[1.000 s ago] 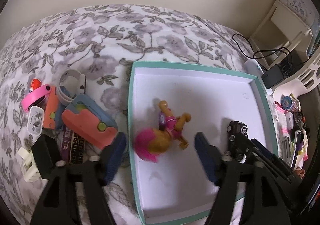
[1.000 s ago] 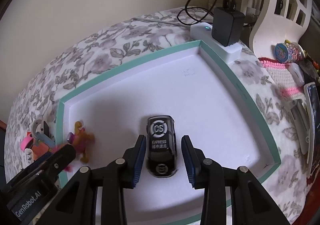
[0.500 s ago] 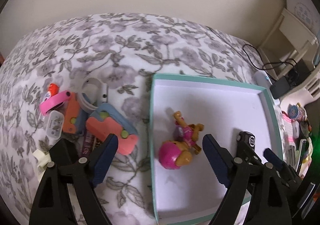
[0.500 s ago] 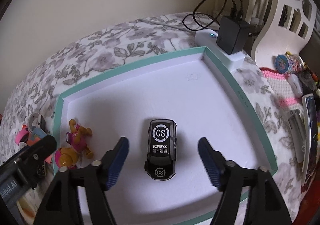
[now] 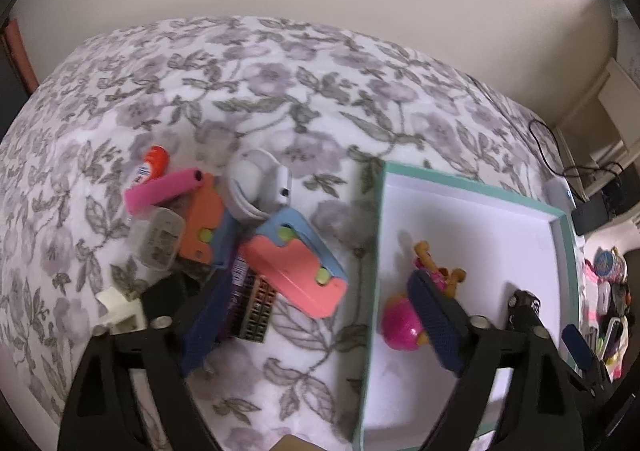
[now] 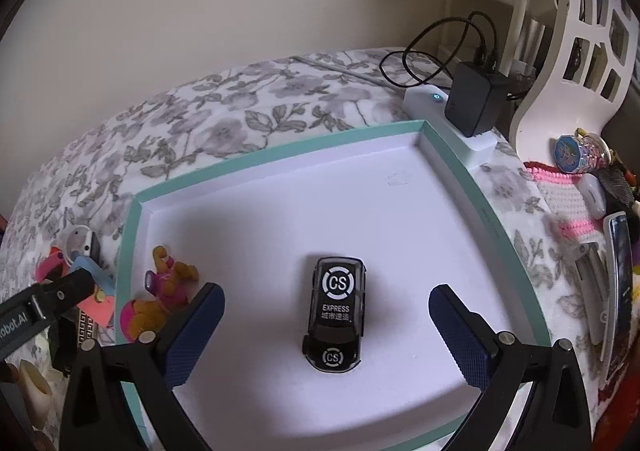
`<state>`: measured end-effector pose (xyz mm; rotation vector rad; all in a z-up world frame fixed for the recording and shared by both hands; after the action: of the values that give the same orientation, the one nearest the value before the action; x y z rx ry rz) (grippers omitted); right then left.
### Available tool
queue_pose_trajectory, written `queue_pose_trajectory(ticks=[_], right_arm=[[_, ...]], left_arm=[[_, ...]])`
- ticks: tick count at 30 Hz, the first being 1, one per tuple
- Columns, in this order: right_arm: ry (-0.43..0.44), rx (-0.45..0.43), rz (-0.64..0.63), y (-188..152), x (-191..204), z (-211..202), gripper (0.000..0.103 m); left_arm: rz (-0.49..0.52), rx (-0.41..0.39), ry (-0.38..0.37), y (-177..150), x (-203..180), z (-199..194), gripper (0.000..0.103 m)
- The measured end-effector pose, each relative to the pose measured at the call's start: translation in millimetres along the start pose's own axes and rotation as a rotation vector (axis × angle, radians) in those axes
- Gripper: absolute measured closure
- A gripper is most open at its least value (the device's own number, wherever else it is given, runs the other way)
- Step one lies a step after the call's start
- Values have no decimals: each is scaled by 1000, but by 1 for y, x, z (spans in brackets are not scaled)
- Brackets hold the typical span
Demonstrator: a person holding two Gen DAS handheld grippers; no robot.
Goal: Organize rigid objects
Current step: 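Withdraw both tools from the tray back toward the item cluster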
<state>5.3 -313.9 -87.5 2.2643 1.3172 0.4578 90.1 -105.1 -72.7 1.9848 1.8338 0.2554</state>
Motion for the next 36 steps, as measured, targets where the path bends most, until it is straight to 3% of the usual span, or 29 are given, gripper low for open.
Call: queue_pose_trajectory(ticks=[4, 13, 17, 22, 25, 28, 36], right_arm=[[9, -47, 16, 5, 0, -7, 0], [86, -64, 52, 7, 5, -14, 0], [119, -102, 32, 8, 14, -21, 0], [178, -110, -11, 8, 34, -30, 0], [216, -105, -38, 6, 49, -34, 0], [272, -85, -57, 4, 65, -36, 0], [355, -14, -149, -8, 120, -42, 0]], left_arm=[[-24, -36, 2, 5, 9, -6, 2], [-113, -110, -23, 17, 40, -23, 2], [-127, -102, 45, 18, 62, -22, 2], [-220, -85, 9, 17, 92, -24, 2], [-243, -111, -2, 20, 106, -35, 2], [-255, -120, 39, 21, 120, -43, 2], [-301, -73, 102, 14, 158, -49, 2]])
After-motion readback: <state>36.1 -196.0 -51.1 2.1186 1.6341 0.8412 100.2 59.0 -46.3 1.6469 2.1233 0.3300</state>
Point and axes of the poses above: each gripper's, at about its wrist camera, not at the fingertips, and z roughly the way its jaws point, x to its left, y to its top, the point moved 5 cm from there along z, roughly the way its jaws point, and after that the axes turned 1 degree about -y, right-handed, at the moved point
